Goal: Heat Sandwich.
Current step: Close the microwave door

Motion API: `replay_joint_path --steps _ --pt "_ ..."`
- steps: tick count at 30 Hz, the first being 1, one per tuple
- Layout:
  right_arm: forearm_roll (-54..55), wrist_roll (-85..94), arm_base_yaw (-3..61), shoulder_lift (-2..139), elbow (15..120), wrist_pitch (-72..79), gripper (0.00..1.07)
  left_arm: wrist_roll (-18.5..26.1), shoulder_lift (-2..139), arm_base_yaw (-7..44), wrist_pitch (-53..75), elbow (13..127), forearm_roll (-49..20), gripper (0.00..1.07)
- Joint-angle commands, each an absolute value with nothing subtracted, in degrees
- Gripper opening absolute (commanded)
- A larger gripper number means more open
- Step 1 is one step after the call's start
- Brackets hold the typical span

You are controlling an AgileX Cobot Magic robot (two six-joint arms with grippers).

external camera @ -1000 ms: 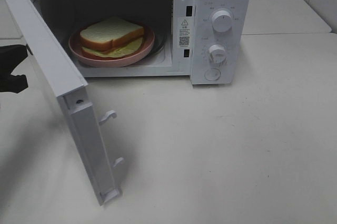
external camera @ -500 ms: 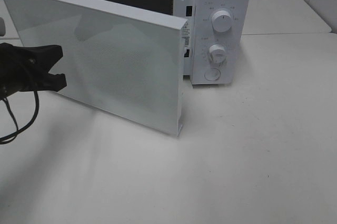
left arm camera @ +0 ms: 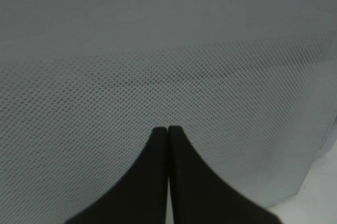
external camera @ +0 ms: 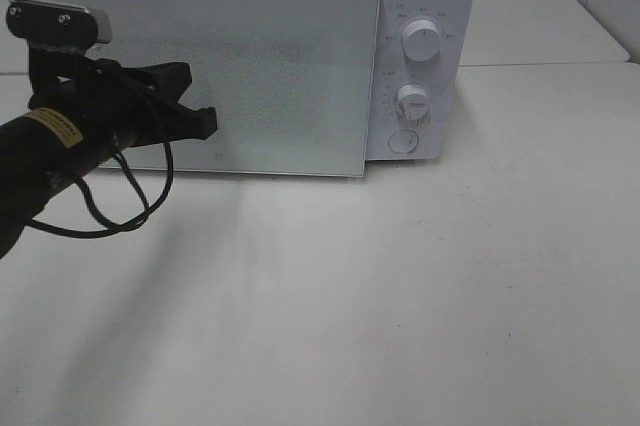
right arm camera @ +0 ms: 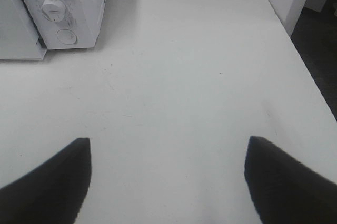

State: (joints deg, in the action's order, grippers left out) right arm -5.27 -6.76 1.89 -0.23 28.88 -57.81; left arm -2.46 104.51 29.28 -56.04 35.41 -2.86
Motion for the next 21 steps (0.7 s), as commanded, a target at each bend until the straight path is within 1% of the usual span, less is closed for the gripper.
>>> replay_joint_path --steps 1,3,10,13,21 --pt "-5.21 -7.33 1.49 -1.78 28.76 -57.07 0.75 -2.18 105.42 30.71 -55.75 37.59 -5.33 0.00" --pt "-5.21 -7.33 1.49 -1.78 28.76 -57.07 0.75 -1.15 106.80 31.86 -54.72 40.45 -6.13 0.00" --pt "-5.21 -7.33 1.49 -1.78 28.76 -57.07 0.75 -0.97 109.49 33.75 -52.77 46.29 -7.68 0.00" --pt "-5.21 -7.33 1.49 -1.78 28.76 -57.07 0.75 -0.97 111.27 34.89 -52.54 49.56 -10.94 0.00" --pt "-5.21 -7.33 1.49 -1.78 28.76 -57.07 0.75 -0.34 114.53 34.95 -49.45 55.81 -11.57 0.00"
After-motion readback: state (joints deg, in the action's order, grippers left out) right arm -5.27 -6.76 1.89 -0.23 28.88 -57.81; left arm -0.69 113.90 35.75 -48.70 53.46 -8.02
